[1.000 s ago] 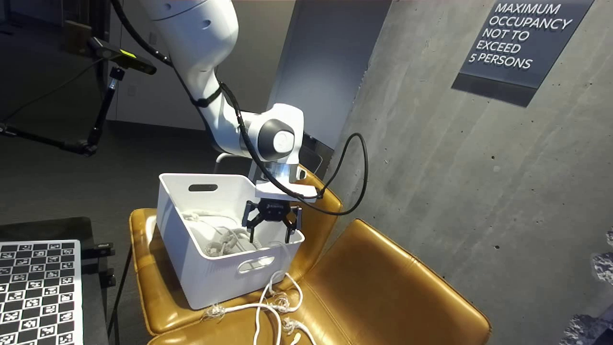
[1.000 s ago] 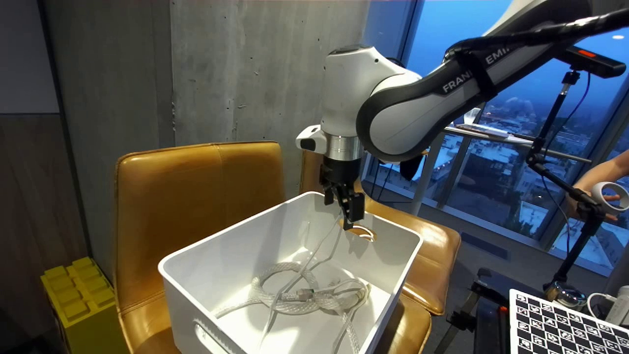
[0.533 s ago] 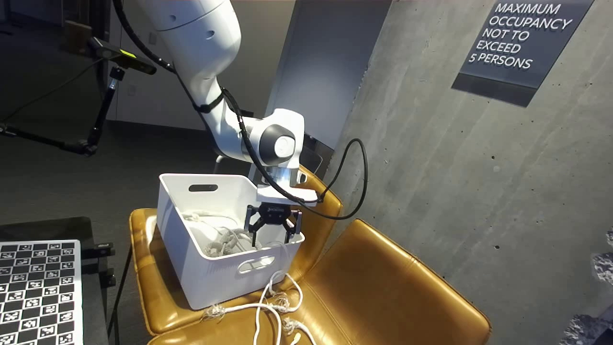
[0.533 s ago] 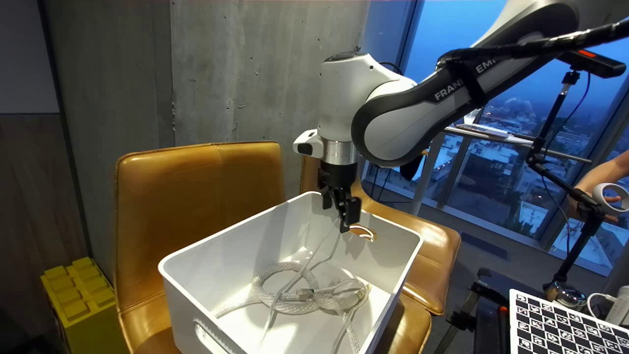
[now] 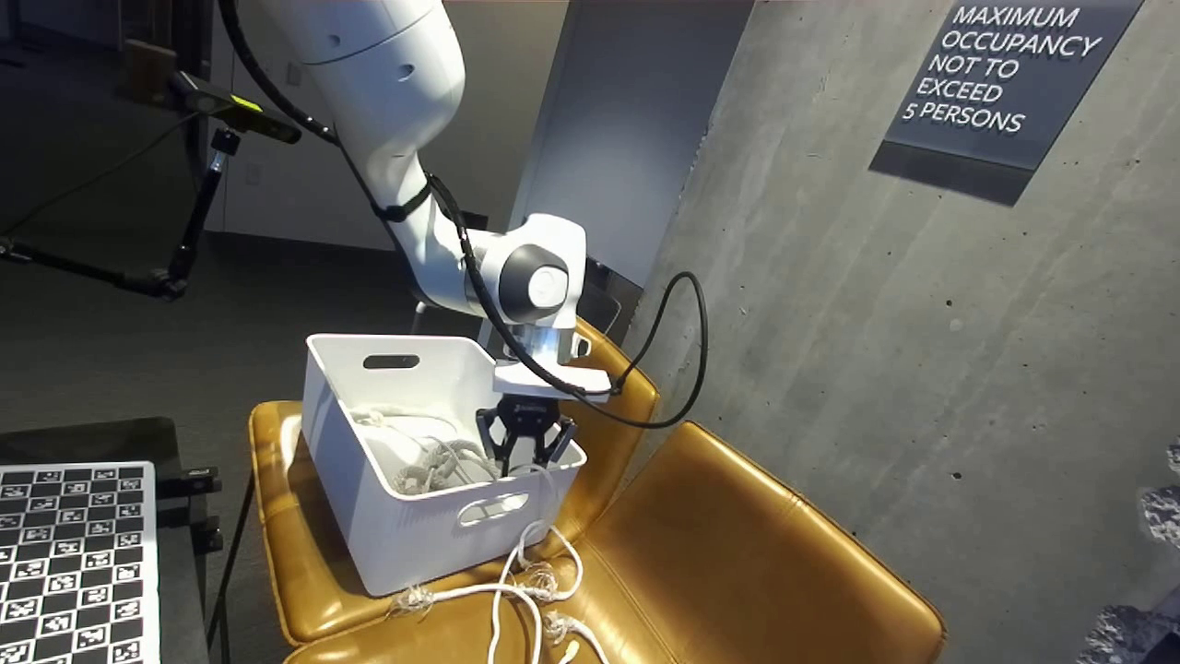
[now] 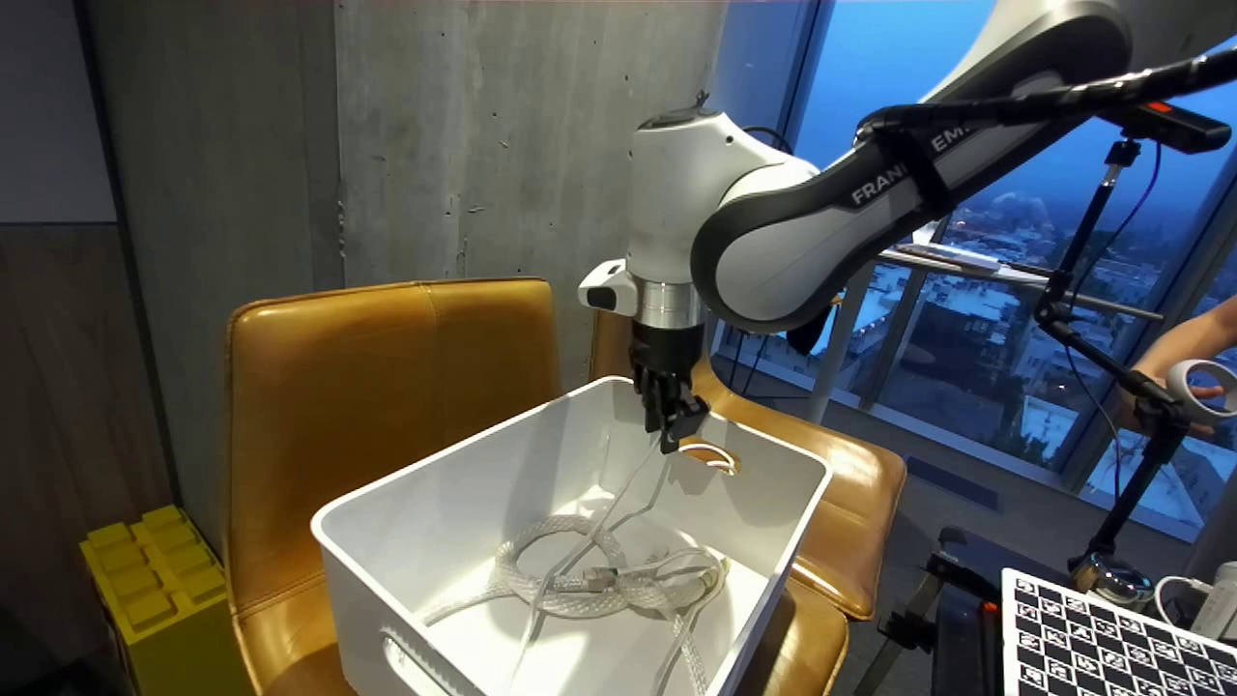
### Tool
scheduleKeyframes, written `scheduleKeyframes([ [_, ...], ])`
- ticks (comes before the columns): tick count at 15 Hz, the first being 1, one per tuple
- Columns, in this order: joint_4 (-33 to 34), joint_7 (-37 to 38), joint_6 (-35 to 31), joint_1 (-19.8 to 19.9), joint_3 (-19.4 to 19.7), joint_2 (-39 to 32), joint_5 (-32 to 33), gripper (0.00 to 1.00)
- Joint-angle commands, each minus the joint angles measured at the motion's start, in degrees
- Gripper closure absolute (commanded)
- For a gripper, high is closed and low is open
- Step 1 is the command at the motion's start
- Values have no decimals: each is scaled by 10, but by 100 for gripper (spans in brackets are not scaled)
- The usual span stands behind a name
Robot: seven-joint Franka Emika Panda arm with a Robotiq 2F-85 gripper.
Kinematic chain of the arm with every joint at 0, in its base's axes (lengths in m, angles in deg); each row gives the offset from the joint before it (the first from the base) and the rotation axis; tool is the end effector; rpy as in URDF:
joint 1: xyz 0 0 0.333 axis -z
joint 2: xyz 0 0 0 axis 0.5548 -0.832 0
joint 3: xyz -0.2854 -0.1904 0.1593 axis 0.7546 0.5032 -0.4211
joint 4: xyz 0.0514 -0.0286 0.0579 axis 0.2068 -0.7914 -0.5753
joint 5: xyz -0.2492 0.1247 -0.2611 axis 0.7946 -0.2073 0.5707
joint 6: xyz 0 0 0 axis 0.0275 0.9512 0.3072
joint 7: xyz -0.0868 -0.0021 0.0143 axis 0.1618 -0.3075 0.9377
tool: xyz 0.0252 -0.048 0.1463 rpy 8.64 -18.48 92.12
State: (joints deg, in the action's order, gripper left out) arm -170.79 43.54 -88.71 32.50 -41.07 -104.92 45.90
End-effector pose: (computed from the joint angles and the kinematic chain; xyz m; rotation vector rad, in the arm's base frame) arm 0.7085 0.0108 0.2052 2.4857 1.4826 -0.2127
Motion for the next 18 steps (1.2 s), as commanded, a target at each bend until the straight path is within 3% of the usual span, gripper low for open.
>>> scheduleKeyframes([
  [1,9,6,-5,-4,4,-5,11,92],
  [3,3,17,-12,-6,1,2,5,100],
  [10,-26,94,-2,-4,-63,114,-121,99],
  [14,-32,151,-10,-35,-95,188,-154,99],
  [18,-53,215,-12,-85,-112,232,-147,99],
])
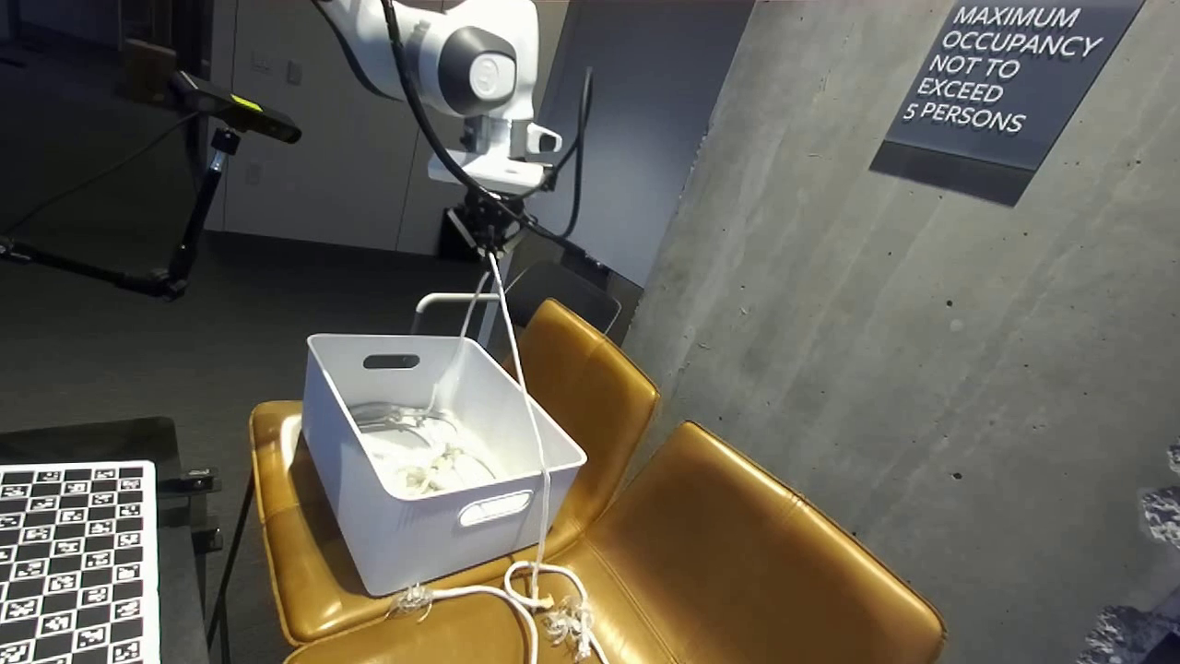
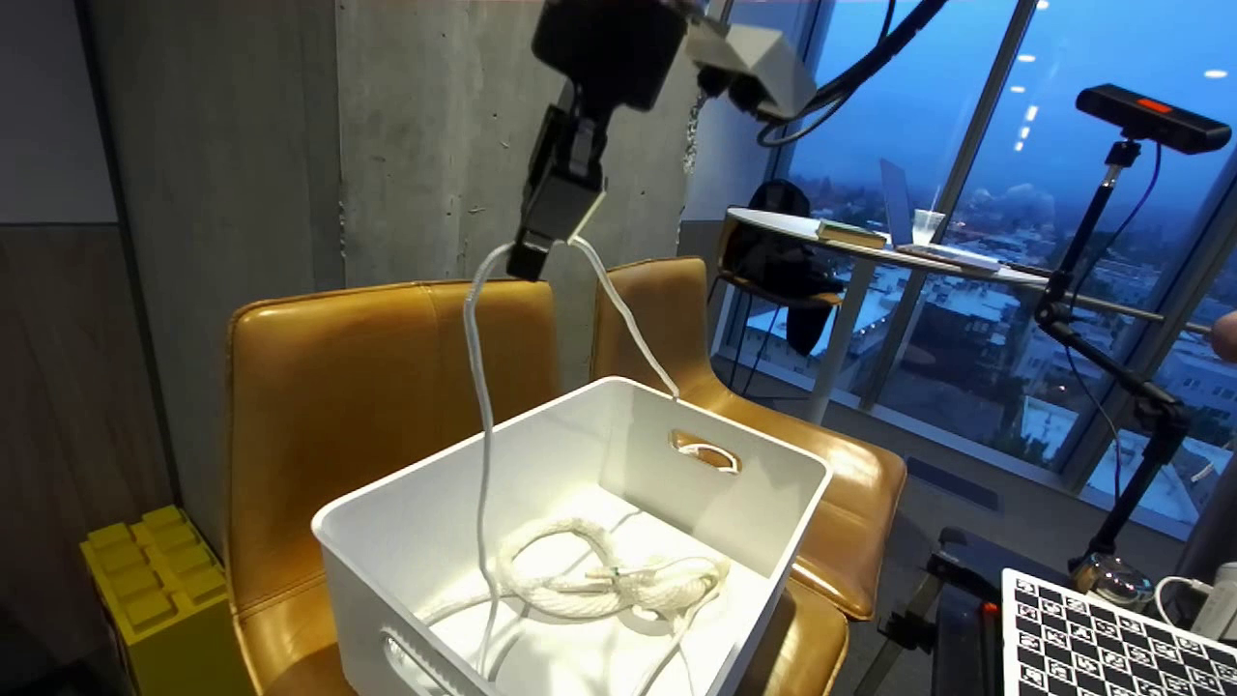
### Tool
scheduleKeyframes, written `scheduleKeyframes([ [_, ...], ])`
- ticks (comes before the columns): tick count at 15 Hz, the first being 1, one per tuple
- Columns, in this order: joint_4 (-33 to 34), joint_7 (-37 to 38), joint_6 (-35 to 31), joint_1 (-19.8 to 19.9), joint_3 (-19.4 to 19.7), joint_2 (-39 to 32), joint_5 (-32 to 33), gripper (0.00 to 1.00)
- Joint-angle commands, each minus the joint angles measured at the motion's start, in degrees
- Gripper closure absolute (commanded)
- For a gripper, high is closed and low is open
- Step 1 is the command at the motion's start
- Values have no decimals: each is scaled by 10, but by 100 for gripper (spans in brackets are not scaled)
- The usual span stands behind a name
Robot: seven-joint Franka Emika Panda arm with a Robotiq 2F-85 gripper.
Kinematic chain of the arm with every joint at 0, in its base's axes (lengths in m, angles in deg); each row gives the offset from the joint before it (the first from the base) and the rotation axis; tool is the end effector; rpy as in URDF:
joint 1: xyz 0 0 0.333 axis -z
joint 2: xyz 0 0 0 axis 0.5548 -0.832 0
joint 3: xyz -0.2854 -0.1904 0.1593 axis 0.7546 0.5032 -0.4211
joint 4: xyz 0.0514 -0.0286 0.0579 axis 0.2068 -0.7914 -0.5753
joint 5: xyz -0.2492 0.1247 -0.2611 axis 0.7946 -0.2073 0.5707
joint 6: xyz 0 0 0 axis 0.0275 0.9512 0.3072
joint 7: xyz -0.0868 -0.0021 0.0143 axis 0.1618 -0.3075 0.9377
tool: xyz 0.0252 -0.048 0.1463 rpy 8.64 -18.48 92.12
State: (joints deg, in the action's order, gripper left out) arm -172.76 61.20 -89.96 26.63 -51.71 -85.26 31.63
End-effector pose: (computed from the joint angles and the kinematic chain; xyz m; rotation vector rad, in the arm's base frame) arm 0.6708 0.2096 0.4376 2.7702 1.2498 0.4258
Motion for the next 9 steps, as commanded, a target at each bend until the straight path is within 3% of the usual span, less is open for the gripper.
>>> scheduleKeyframes([
  [1,-42,52,-1,-37,-9,41,-2,99],
  [9,-82,115,-4,-89,-24,42,0,99],
])
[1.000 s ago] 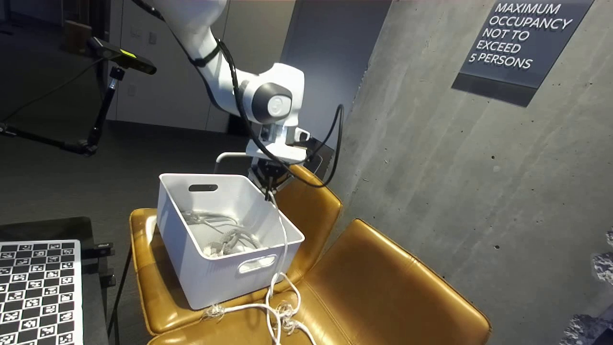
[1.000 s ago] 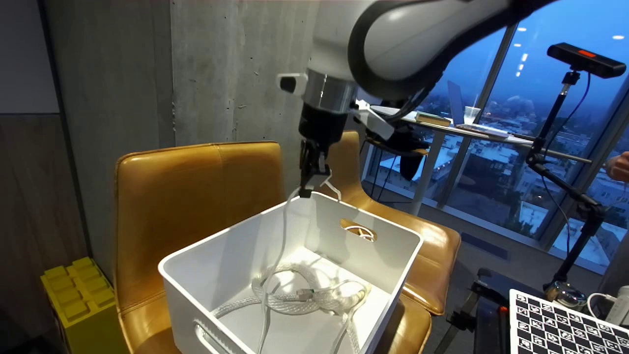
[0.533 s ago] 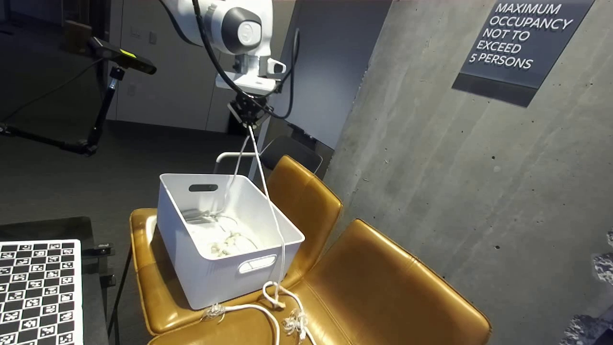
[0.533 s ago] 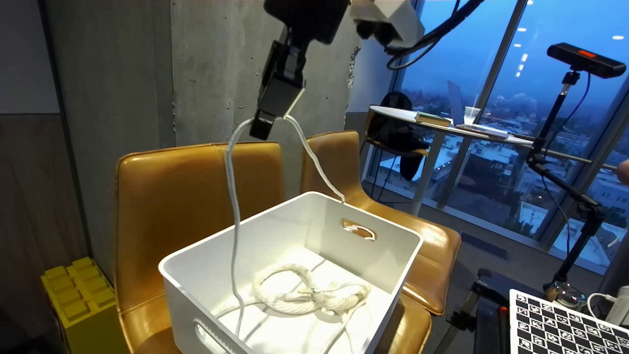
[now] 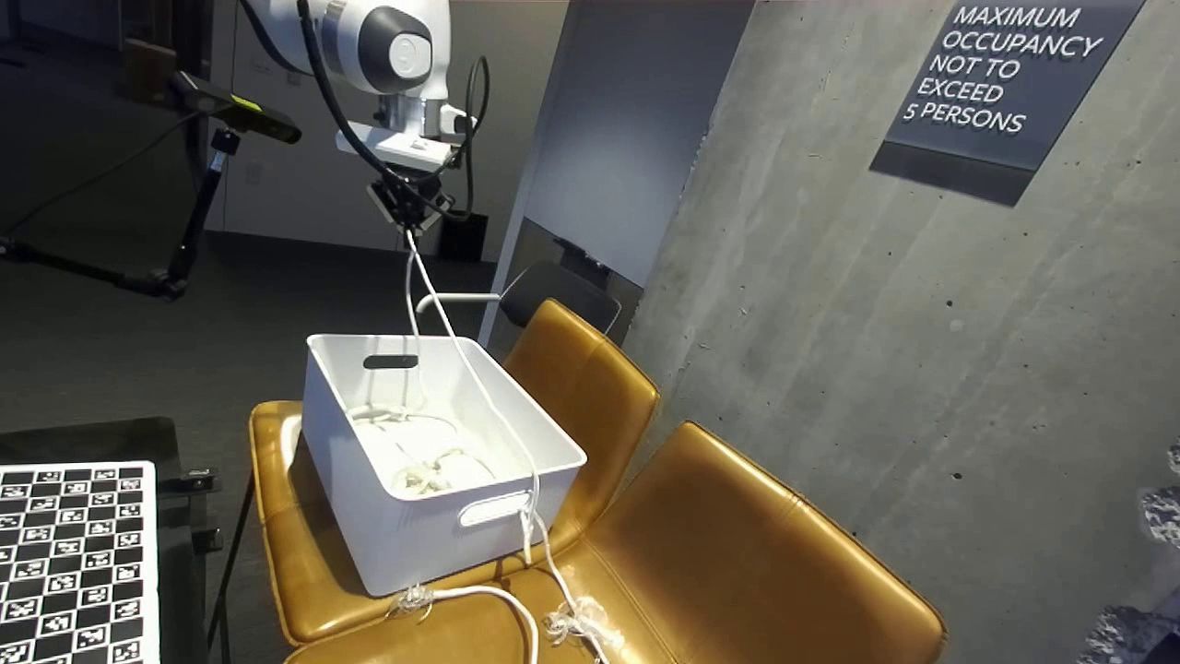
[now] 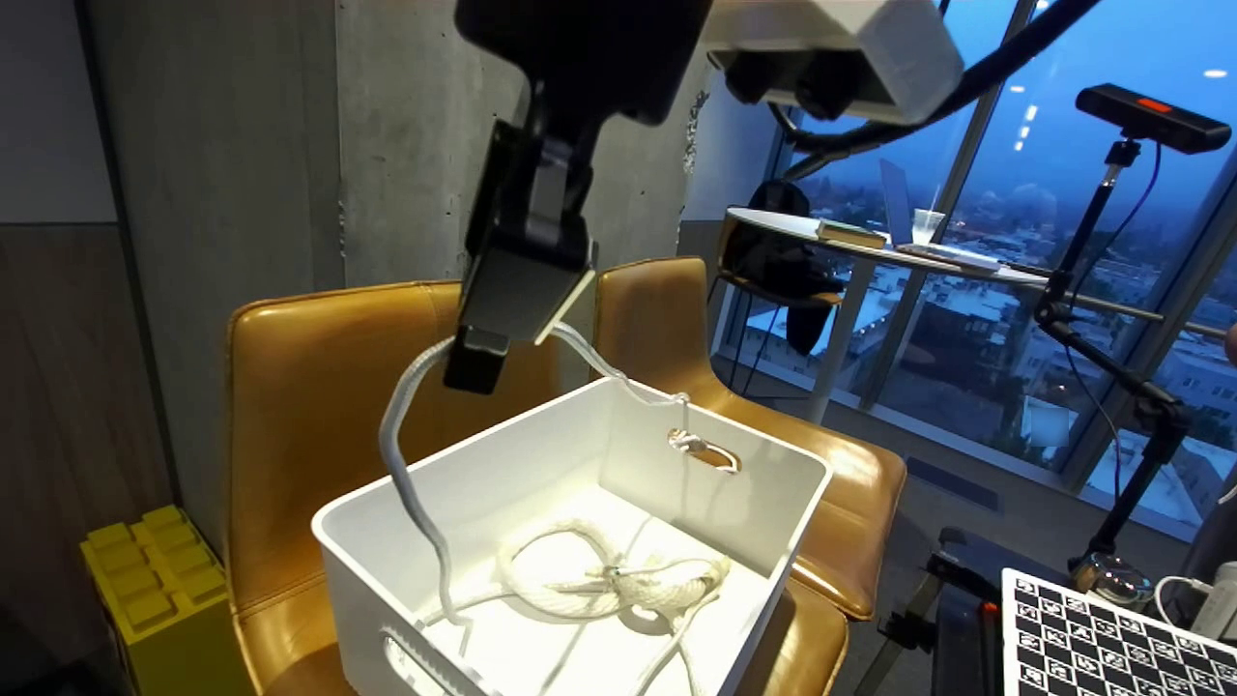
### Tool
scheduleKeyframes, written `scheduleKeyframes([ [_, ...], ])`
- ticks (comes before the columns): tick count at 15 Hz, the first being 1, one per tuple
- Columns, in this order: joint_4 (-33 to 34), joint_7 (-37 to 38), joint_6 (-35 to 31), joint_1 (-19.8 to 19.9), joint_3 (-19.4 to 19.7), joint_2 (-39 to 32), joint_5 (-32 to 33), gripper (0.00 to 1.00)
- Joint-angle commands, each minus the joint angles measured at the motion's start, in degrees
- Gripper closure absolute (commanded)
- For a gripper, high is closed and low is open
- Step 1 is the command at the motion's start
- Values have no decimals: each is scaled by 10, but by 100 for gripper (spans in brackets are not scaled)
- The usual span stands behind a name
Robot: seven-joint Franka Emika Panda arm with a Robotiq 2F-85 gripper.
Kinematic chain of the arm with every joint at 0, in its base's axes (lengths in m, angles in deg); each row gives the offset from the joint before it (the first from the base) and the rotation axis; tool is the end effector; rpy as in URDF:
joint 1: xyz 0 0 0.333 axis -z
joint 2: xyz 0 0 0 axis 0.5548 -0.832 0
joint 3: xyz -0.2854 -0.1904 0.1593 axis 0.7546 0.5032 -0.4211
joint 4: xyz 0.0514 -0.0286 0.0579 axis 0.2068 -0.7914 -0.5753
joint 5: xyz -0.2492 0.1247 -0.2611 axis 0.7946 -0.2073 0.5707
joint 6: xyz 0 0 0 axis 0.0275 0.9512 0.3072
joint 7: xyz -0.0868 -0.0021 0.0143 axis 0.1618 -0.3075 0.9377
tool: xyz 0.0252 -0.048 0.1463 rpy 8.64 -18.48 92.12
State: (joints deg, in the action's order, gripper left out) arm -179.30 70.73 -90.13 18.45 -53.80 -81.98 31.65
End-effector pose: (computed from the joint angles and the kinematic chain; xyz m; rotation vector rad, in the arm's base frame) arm 0.5930 0.3128 0.4222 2.8047 1.3012 0.3643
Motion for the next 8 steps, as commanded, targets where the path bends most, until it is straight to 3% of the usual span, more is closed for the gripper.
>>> scheduleKeyframes([
  [1,-17,25,-1,-11,-4,7,0,99],
  [8,-12,83,3,-59,-21,-13,15,99],
])
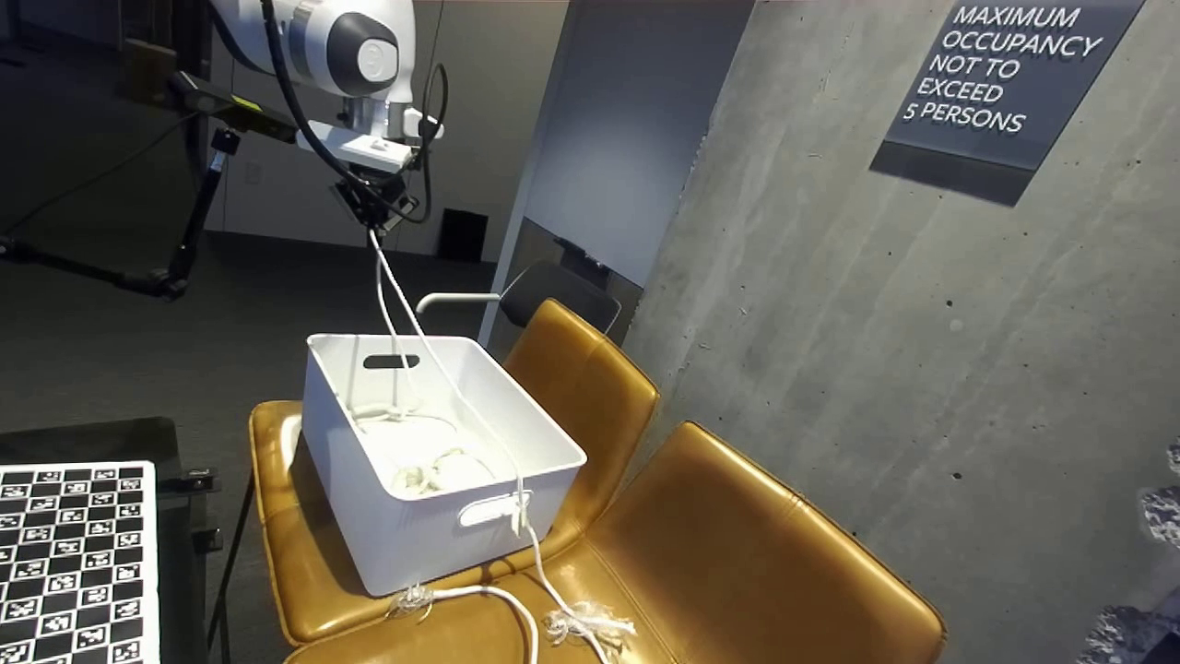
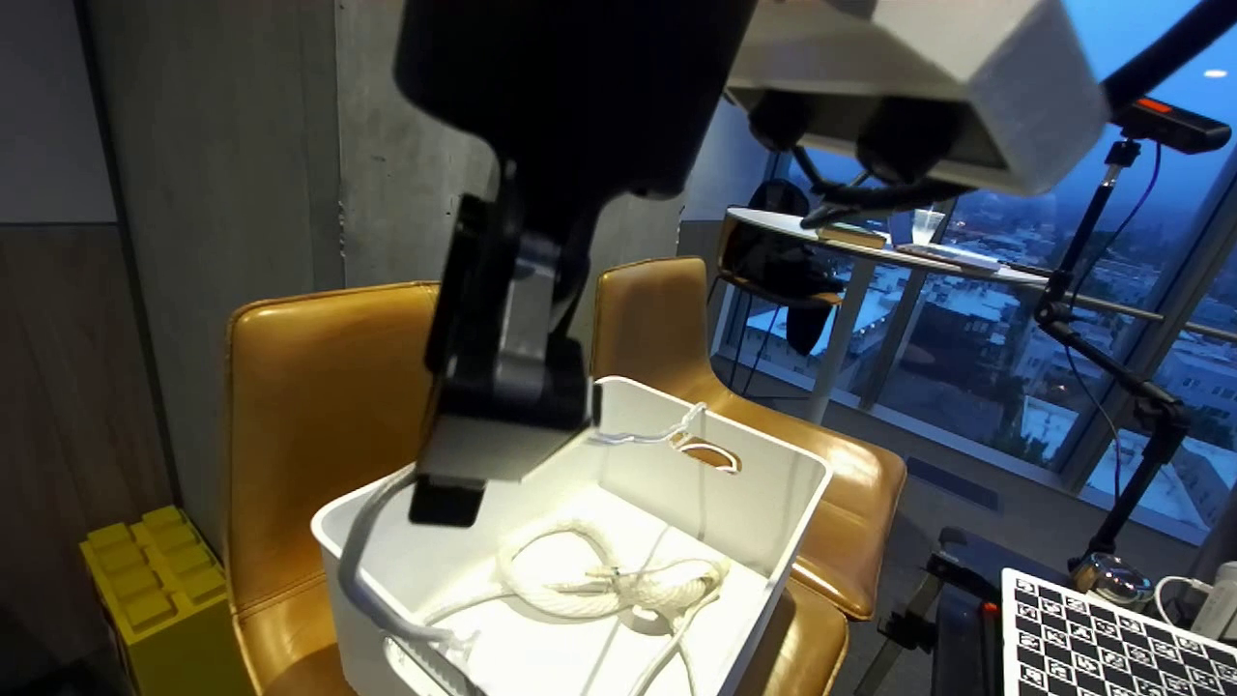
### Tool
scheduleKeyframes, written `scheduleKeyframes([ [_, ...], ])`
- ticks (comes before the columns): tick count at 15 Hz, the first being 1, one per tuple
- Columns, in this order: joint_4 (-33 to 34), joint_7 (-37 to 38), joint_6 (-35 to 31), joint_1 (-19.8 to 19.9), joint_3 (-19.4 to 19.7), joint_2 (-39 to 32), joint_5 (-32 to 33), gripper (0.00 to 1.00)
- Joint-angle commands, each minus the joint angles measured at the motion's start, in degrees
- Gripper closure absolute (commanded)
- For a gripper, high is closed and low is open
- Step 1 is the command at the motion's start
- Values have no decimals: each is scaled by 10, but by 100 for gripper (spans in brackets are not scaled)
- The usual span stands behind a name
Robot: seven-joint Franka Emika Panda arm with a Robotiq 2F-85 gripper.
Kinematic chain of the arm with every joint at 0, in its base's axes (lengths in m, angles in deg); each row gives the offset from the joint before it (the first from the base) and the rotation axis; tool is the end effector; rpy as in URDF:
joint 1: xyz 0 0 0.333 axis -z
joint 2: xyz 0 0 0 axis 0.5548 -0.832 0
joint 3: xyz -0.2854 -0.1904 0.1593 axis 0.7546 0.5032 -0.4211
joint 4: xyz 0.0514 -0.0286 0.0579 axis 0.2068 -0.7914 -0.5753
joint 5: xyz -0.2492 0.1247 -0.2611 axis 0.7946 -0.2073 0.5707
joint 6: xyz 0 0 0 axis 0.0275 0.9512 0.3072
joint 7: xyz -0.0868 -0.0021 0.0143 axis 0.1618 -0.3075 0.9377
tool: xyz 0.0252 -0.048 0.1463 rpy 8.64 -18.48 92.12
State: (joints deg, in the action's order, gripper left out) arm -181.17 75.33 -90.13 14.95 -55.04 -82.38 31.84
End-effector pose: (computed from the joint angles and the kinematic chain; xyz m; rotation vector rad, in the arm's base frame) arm 0.5586 0.3560 0.4031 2.8233 1.3201 0.3098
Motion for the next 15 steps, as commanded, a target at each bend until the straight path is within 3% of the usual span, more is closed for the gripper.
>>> scheduleKeyframes([
  [1,13,52,5,-37,-13,-17,18,99],
  [7,59,106,10,-86,-10,-70,44,99],
  [15,75,89,4,-59,11,-88,35,99],
])
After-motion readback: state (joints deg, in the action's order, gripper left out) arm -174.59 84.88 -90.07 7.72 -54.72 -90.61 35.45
